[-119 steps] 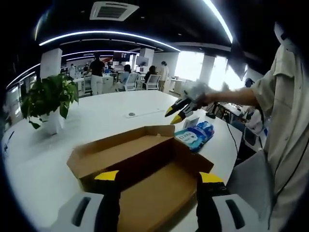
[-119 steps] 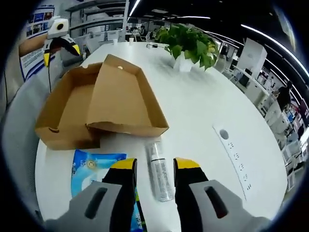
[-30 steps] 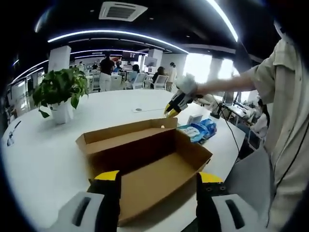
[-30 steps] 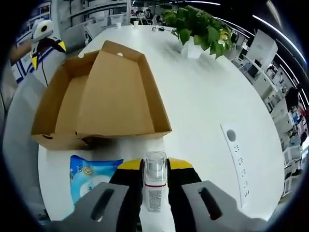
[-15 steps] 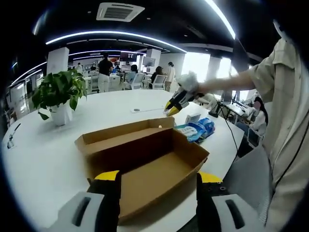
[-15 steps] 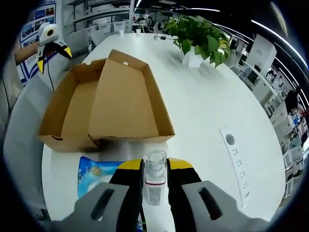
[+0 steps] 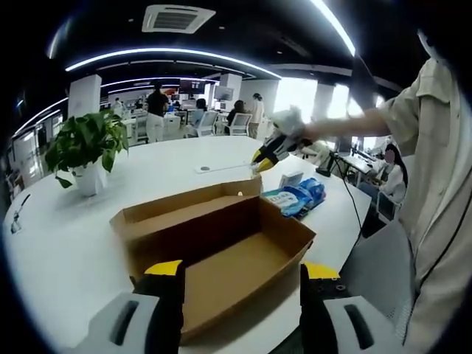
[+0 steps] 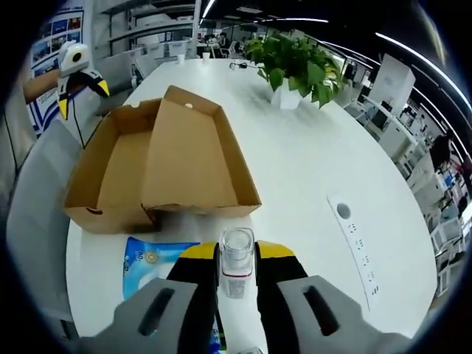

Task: Operate the shoe box by opening the lid, removing the specified soft item, and placing it in the target area until the item is outside and the box remains undamaged.

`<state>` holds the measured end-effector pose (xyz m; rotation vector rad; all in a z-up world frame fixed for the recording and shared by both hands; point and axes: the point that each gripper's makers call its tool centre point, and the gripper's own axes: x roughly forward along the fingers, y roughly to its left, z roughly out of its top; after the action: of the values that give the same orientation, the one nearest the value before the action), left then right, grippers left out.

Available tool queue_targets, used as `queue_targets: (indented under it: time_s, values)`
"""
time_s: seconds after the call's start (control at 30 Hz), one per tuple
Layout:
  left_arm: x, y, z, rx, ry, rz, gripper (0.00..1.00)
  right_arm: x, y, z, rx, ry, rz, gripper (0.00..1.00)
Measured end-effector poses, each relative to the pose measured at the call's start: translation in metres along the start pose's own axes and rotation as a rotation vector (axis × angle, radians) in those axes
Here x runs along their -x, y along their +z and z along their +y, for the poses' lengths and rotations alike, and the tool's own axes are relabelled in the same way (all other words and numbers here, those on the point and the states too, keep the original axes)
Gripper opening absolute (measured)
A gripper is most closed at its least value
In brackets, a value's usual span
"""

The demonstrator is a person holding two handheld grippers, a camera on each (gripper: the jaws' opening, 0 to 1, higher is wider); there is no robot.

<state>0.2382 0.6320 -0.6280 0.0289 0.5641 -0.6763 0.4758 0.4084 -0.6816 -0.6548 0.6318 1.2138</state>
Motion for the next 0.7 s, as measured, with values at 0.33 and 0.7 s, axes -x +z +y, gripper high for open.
queue_targets:
  time_s: [0.33, 0.7]
  values:
    - [0.000, 0.002, -0.004, -0.012, 0.000, 0.005, 0.64, 0.011, -0.008, -0.002, -0.006, -0.012, 0.005, 0.16]
    - [-0.001, 0.005, -0.009, -0.024, -0.006, 0.006, 0.64, 0.030, -0.030, 0.001, 0.052, 0.019, 0.069, 0.16]
